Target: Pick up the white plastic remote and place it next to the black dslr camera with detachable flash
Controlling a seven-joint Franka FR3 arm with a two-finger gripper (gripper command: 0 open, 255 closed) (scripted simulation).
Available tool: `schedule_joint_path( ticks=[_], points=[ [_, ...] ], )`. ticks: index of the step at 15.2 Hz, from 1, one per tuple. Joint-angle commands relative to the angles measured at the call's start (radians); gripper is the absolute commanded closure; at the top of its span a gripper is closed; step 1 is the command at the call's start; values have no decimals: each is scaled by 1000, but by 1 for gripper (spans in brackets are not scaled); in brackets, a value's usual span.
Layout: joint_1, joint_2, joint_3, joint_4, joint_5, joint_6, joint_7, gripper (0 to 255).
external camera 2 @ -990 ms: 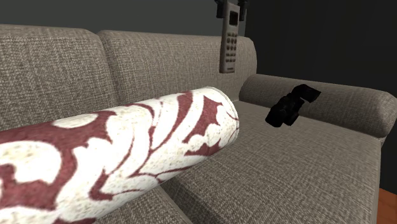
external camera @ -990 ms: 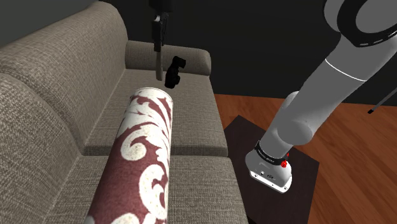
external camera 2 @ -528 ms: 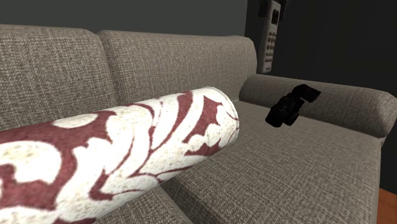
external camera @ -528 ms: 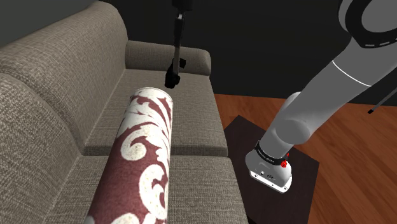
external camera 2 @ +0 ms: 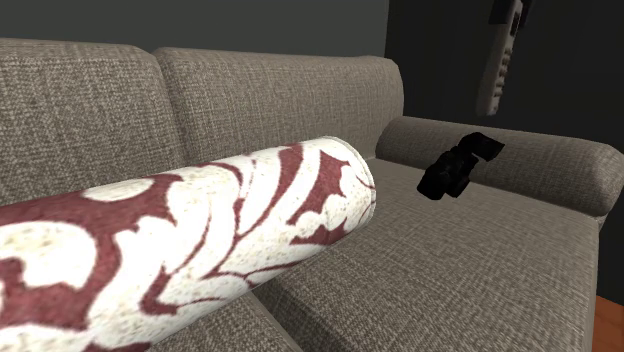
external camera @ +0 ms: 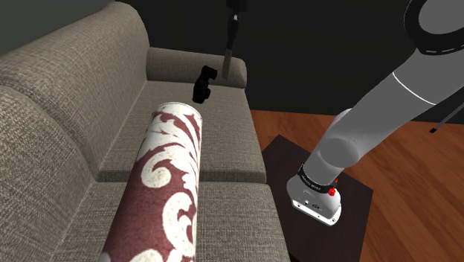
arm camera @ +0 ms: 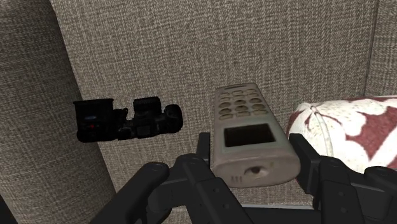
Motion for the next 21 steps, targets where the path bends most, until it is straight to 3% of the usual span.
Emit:
schedule_joint_path(
  ticks=[1,5,21],
  points=[
    [-20,-7,-32,-6,-6,-4,-52,255],
    [-53,3,-87,7,-16,-13,-137,255],
    [-54,-3,-89,-214,-14,203,-149,255]
  ],
)
